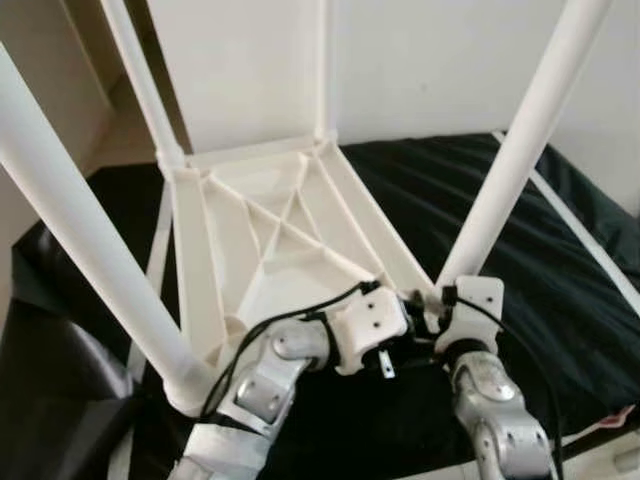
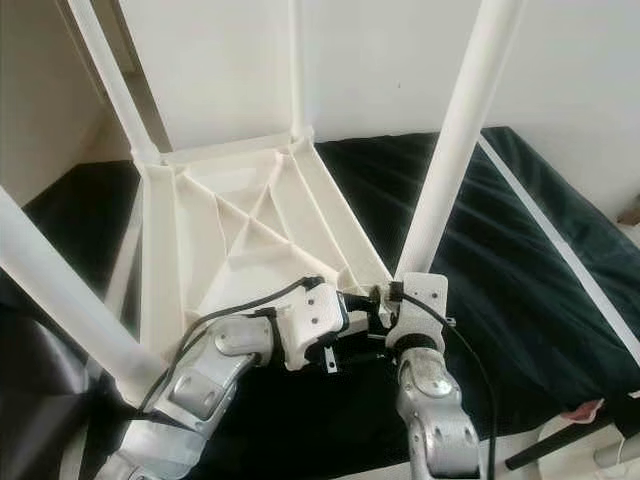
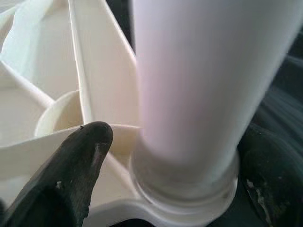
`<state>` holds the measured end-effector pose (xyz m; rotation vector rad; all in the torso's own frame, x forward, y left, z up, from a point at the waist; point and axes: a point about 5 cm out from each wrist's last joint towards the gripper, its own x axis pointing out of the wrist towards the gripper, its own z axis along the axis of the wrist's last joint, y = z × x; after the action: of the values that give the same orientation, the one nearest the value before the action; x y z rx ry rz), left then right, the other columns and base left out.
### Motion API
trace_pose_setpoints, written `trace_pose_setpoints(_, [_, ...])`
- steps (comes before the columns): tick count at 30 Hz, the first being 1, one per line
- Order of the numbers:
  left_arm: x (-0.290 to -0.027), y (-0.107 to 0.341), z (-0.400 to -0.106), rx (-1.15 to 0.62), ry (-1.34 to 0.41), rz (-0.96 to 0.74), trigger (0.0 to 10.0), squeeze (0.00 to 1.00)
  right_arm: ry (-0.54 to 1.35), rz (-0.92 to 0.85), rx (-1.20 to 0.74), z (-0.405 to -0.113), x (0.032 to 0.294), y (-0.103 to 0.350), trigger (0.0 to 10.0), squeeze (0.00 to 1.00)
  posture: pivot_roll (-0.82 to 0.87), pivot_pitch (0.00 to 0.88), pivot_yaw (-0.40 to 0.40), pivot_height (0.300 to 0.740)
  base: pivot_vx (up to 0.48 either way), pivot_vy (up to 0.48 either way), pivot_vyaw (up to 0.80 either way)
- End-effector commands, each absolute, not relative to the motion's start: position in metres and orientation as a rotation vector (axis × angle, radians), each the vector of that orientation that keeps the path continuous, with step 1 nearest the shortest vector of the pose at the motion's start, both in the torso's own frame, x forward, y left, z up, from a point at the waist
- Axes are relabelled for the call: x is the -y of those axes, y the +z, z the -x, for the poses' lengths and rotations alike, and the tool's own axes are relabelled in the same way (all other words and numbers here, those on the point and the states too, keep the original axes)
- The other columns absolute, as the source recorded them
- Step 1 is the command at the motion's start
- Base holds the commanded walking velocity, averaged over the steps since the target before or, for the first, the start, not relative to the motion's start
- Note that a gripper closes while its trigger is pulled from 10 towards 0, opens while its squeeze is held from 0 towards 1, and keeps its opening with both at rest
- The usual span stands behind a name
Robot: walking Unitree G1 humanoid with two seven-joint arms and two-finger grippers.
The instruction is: Building children table
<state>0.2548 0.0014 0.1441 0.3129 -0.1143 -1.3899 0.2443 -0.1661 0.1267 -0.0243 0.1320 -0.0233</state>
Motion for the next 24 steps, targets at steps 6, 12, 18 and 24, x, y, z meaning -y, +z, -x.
trace_pose_setpoints(6, [-0.003,0.147,-0.261,0.128,-1.297,-0.304,10.0,0.0,0.167,0.129,-0.055,-0.242,0.197,0.136,10.0,0.0,-0.11,0.0,0.008,0.74,0.0,0.0,0.0])
trace_pose_setpoints(12, [-0.002,0.149,-0.263,0.132,-1.297,-0.303,10.0,0.0,0.383,0.182,-0.059,-0.248,0.201,0.139,10.0,0.0,-0.12,0.0,0.014,0.74,0.0,0.0,0.0])
trace_pose_setpoints(18, [-0.002,0.151,-0.266,0.138,-1.282,-0.308,10.0,0.0,0.568,0.225,-0.081,-0.269,0.2,0.139,10.0,0.0,-0.1,0.0,0.006,0.74,0.0,0.0,0.0])
trace_pose_setpoints(24, [-0.003,0.154,-0.268,0.148,-1.261,-0.309,10.0,0.0,0.638,0.235,-0.104,-0.281,0.197,0.135,4.1,0.0,-0.07,0.0,-0.006,0.74,0.0,0.0,0.0])
